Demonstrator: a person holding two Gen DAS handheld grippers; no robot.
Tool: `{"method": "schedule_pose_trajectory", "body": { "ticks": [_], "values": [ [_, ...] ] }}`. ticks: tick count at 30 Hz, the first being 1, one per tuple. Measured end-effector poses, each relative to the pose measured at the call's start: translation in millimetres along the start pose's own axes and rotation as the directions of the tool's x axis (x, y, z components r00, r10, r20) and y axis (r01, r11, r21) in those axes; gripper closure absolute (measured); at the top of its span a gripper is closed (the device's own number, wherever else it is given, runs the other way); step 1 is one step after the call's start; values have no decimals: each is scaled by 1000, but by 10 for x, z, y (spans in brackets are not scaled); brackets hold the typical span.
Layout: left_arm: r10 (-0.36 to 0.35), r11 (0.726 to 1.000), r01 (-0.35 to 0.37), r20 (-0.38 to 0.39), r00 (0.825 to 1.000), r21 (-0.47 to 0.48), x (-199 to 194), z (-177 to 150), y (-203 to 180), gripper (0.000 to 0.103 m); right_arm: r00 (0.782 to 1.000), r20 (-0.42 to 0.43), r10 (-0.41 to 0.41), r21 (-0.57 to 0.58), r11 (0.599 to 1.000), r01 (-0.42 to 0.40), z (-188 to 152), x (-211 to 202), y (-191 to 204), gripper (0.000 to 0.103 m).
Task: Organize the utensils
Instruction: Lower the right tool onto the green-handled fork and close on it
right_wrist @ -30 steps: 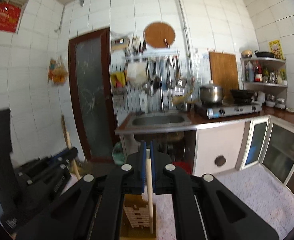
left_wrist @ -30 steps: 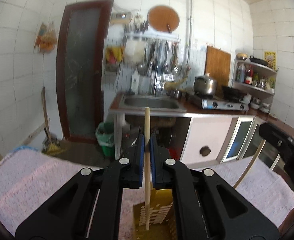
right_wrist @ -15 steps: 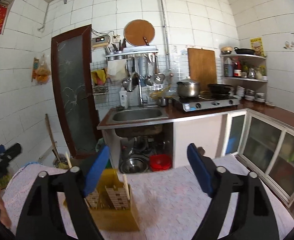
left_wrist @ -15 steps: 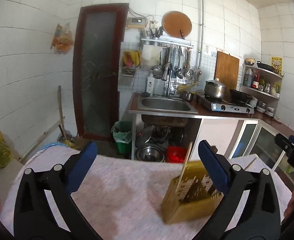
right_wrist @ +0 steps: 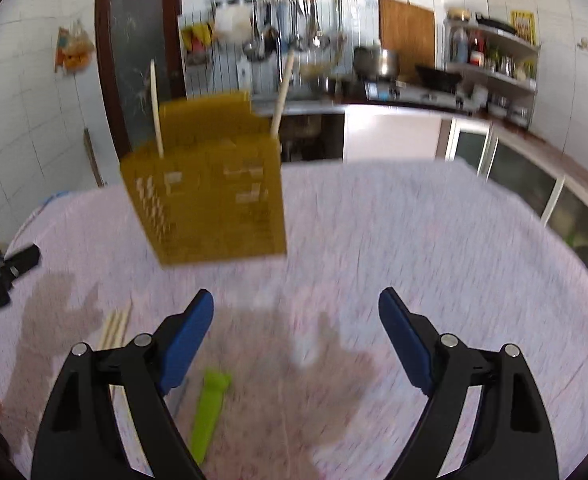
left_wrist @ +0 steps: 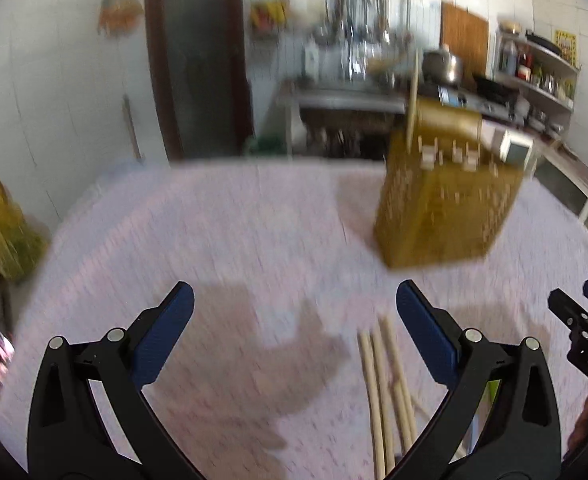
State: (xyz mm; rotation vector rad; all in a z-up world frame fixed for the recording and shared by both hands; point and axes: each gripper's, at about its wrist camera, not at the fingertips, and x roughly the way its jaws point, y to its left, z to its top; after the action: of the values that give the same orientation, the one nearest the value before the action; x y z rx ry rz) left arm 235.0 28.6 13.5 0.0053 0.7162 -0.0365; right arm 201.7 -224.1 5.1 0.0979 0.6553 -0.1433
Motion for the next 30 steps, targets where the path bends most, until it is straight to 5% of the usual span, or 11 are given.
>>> {"method": "schedule_pose_trajectory", "body": {
  "ticks": [6,15,30],
  "values": [
    [2,1000,-4,-100,995,-26,368,-365,44,5,997,-80,-20,-22,1000,18,-282,151,139,20],
    [12,999,-18,-181,983,-31,668,-464,39,5,988,-143,-57,-28,998,53,-498,271,216,20],
    [-13,1000,9,-193,981,-24,686,-474,-28,5,984,-178,-25,-12,1000,23,-607,307,294,20]
  ]
}}
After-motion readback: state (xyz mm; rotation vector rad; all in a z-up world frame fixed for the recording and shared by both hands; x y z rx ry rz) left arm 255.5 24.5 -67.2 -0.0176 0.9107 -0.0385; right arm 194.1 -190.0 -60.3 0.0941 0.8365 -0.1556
